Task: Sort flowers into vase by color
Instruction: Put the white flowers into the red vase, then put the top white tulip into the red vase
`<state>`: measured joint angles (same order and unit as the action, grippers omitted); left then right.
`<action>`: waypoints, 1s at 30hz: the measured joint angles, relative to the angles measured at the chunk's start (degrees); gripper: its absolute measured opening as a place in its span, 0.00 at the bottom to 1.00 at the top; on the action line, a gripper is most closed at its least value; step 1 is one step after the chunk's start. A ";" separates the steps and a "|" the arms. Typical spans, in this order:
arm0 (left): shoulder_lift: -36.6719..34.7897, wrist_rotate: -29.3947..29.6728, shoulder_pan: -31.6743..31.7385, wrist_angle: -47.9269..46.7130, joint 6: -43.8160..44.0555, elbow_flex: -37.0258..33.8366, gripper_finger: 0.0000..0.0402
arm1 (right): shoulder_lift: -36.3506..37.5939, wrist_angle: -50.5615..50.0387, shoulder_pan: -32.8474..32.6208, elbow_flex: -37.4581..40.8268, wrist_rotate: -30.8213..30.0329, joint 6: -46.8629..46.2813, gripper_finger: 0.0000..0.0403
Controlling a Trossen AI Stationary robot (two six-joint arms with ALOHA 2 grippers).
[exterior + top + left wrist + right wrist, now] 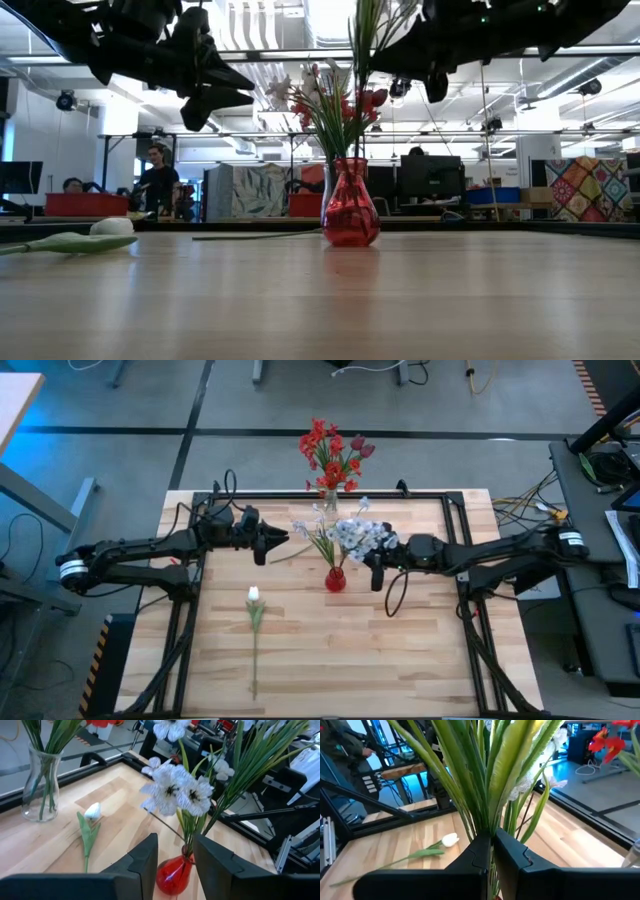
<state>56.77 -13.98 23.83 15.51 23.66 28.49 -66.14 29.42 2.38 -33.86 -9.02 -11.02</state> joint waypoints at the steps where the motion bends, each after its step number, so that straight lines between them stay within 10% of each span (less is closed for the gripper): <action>1: 0.00 0.00 0.00 -0.13 0.00 0.00 0.26 | -0.48 -0.46 0.03 -0.26 -0.02 -0.34 0.03; 18: 0.02 -0.58 0.02 -2.19 -0.48 0.00 0.19 | -2.11 -25.28 0.01 -12.34 0.15 -7.89 0.36; 30: 0.35 -0.52 0.04 -14.30 -5.15 -0.02 0.19 | 0.41 -55.80 -1.00 -25.96 0.49 -10.14 0.31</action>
<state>57.12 -14.50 23.88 1.21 18.51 28.47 -65.73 -26.38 1.38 -59.82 -8.52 -21.16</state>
